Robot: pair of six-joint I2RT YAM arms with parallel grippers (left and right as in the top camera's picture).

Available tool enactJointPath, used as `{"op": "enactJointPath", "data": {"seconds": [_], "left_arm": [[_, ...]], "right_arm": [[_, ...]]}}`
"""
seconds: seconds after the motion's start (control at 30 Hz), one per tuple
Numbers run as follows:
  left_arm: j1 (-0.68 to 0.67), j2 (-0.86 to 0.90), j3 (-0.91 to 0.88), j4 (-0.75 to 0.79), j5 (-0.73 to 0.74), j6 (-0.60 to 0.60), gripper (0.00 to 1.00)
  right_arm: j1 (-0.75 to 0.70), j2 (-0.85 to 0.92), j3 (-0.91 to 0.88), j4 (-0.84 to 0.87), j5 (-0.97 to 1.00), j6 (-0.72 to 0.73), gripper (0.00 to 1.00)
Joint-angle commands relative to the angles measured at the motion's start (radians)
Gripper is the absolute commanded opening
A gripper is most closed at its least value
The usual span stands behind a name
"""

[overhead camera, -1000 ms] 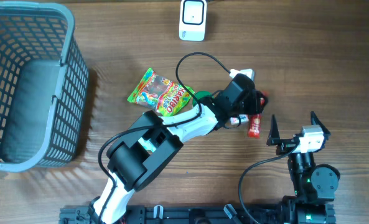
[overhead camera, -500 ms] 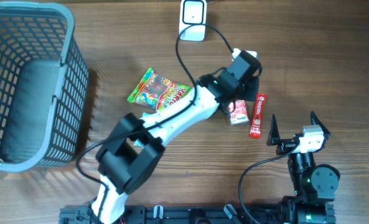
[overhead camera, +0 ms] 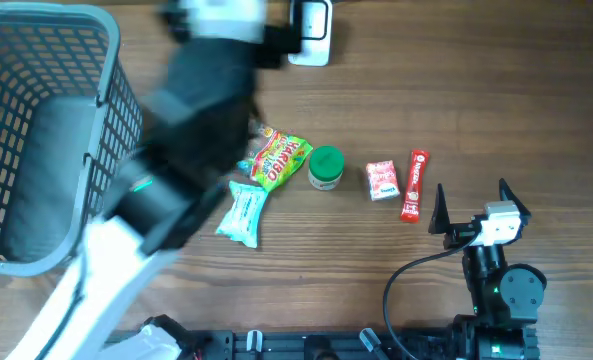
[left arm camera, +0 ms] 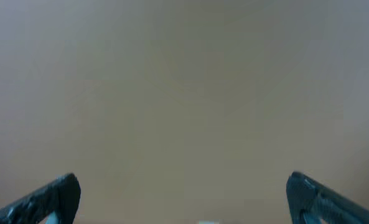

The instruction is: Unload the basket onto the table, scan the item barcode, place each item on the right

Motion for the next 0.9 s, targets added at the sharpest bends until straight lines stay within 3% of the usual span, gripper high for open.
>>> {"op": "enactJointPath", "data": {"seconds": [0.0,0.13,0.33,0.5,0.57,0.67,0.7,0.77,0.87], "left_arm": [[0.14,-0.105,-0.001,-0.012,-0.069,0.222,1.0],[0.272,-0.18,-0.003,-0.157,-0.047,0.225,1.0],[0.336,-0.222,-0.003,-0.18,-0.031,0.195,1.0],[0.373,-0.258,-0.004,-0.215,-0.025,0.115,1.0],[0.393,-0.3,-0.005,-0.261,0.06,0.074,1.0],[0.424,-0.378,-0.018,-0.298,0.163,0.011,1.0],[0.432,-0.406,-0.029,-0.299,0.17,0.006,1.0],[0.443,-0.443,-0.051,-0.292,0.181,0.003,1.0],[0.474,-0.499,-0.1,-0.282,0.272,0.003,1.0]], "right_arm": [[0.004,-0.007,-0.001,0.005,0.017,0.008,1.0],[0.004,-0.007,-0.001,0.005,0.017,0.008,1.0],[0.004,-0.007,-0.001,0.007,0.001,0.034,1.0],[0.004,0.017,-0.001,0.013,-0.079,0.837,1.0],[0.004,0.041,-0.001,0.016,-0.116,1.015,1.0],[0.004,0.076,-0.001,0.027,-0.195,1.162,1.0],[0.004,0.082,-0.001,0.064,-0.289,1.176,1.0],[0.004,0.085,0.01,0.124,-0.449,1.042,0.99],[0.004,0.138,0.159,-0.13,-0.412,0.964,0.99]]}}
